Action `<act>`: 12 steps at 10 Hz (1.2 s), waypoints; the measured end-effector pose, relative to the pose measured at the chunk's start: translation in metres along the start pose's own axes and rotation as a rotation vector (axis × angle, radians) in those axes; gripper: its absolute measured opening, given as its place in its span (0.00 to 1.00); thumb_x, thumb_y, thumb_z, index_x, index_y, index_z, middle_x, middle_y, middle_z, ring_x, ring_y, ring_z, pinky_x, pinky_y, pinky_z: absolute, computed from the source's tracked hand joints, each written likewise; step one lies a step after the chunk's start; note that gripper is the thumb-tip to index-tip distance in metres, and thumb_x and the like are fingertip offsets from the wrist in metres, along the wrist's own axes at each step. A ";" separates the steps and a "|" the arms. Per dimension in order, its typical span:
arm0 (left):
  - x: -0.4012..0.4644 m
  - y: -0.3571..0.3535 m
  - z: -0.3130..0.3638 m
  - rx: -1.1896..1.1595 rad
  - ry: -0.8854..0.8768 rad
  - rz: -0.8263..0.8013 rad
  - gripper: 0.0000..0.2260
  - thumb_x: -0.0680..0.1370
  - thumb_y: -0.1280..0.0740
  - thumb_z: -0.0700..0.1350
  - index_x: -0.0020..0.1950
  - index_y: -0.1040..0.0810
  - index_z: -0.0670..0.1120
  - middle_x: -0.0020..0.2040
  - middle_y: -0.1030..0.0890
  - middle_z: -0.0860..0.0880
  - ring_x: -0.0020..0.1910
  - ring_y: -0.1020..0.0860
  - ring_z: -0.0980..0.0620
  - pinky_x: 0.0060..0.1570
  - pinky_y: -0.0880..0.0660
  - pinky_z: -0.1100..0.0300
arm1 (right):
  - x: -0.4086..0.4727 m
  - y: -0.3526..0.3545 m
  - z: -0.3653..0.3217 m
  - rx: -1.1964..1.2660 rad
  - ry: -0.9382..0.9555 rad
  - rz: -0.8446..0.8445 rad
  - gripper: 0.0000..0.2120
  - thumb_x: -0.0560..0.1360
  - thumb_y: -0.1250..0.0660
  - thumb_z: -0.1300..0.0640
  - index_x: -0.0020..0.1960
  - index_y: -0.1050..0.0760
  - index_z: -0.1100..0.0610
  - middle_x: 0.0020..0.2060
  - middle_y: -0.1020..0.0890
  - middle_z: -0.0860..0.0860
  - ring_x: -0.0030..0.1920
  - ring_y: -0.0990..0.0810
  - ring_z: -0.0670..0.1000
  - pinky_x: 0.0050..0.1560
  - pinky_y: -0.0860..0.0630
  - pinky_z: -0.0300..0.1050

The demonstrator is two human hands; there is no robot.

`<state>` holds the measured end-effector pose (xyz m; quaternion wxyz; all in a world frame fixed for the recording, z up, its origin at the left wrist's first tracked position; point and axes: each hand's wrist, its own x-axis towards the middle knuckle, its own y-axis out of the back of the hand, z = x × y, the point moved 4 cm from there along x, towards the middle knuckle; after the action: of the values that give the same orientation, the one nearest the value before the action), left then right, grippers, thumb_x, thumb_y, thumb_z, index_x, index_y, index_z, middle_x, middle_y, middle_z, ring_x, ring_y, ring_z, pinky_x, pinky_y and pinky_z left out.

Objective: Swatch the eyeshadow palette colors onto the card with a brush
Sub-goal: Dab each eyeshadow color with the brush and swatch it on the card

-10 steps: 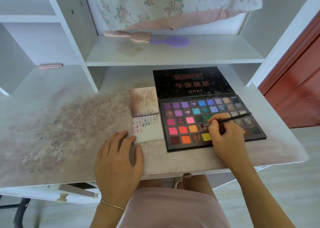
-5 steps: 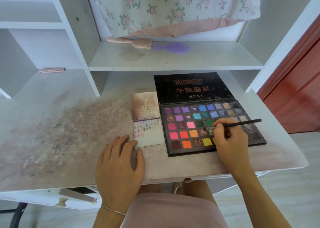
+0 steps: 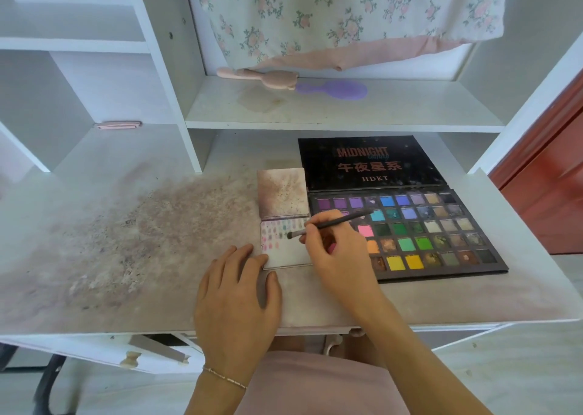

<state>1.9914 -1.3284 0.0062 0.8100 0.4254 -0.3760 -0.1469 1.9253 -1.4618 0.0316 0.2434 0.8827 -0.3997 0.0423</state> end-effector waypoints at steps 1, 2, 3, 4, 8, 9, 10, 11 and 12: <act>0.000 0.000 0.000 -0.002 -0.004 -0.018 0.16 0.73 0.42 0.51 0.47 0.18 0.45 0.52 0.18 0.45 0.54 0.21 0.43 0.54 0.26 0.48 | 0.000 -0.007 0.001 -0.068 0.016 -0.023 0.11 0.75 0.37 0.59 0.40 0.33 0.43 0.33 0.24 0.45 0.32 0.26 0.43 0.33 0.30 0.32; 0.001 0.000 0.000 -0.003 0.002 -0.040 0.16 0.73 0.42 0.51 0.48 0.18 0.45 0.52 0.18 0.45 0.54 0.21 0.43 0.54 0.25 0.47 | 0.000 -0.007 0.003 -0.087 0.026 -0.040 0.09 0.74 0.37 0.59 0.41 0.31 0.46 0.34 0.22 0.47 0.32 0.26 0.43 0.33 0.30 0.32; 0.001 0.000 0.000 -0.008 0.007 -0.064 0.17 0.73 0.43 0.51 0.48 0.18 0.44 0.53 0.18 0.45 0.54 0.21 0.42 0.54 0.24 0.47 | 0.000 -0.008 0.004 -0.098 0.019 -0.071 0.07 0.74 0.37 0.59 0.42 0.30 0.47 0.37 0.20 0.50 0.36 0.24 0.45 0.36 0.27 0.36; 0.001 0.000 0.000 -0.007 0.007 -0.076 0.17 0.73 0.43 0.51 0.48 0.18 0.44 0.53 0.18 0.44 0.55 0.21 0.42 0.54 0.24 0.46 | 0.000 -0.009 0.005 -0.116 0.021 -0.070 0.06 0.74 0.37 0.58 0.43 0.30 0.48 0.37 0.20 0.50 0.38 0.23 0.46 0.38 0.25 0.38; 0.000 -0.001 -0.001 -0.012 0.011 -0.071 0.18 0.73 0.43 0.52 0.48 0.18 0.44 0.53 0.18 0.44 0.54 0.21 0.42 0.53 0.25 0.46 | 0.001 -0.010 0.009 -0.114 -0.016 -0.099 0.05 0.75 0.38 0.58 0.44 0.30 0.48 0.39 0.20 0.49 0.41 0.21 0.46 0.42 0.23 0.37; 0.000 -0.001 -0.001 -0.015 0.009 -0.070 0.18 0.73 0.43 0.52 0.49 0.18 0.44 0.53 0.18 0.44 0.55 0.21 0.42 0.53 0.24 0.45 | 0.002 -0.010 0.010 -0.129 -0.017 -0.105 0.05 0.75 0.38 0.58 0.44 0.30 0.48 0.39 0.21 0.48 0.41 0.21 0.45 0.41 0.23 0.35; 0.000 -0.001 -0.001 -0.014 0.012 -0.073 0.18 0.73 0.43 0.52 0.49 0.18 0.44 0.53 0.18 0.44 0.55 0.21 0.42 0.54 0.24 0.45 | 0.001 -0.010 0.010 -0.131 -0.004 -0.101 0.05 0.75 0.37 0.58 0.43 0.30 0.49 0.35 0.24 0.43 0.37 0.23 0.44 0.39 0.26 0.32; 0.000 -0.001 -0.001 -0.012 0.015 -0.079 0.18 0.73 0.43 0.52 0.49 0.18 0.44 0.53 0.18 0.43 0.55 0.21 0.42 0.53 0.24 0.44 | 0.002 -0.010 0.010 -0.125 -0.010 -0.099 0.06 0.75 0.37 0.58 0.44 0.30 0.48 0.36 0.22 0.45 0.39 0.22 0.45 0.40 0.25 0.32; 0.000 -0.002 -0.001 -0.009 0.012 -0.083 0.18 0.73 0.43 0.52 0.49 0.18 0.43 0.53 0.18 0.43 0.55 0.21 0.41 0.53 0.24 0.44 | 0.002 -0.010 0.010 -0.122 -0.012 -0.102 0.05 0.75 0.38 0.58 0.45 0.30 0.48 0.39 0.20 0.49 0.41 0.21 0.46 0.41 0.24 0.35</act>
<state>1.9923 -1.3288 0.0046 0.8074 0.4380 -0.3524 -0.1792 1.9326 -1.4619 0.0194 0.2963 0.8857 -0.3574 0.0000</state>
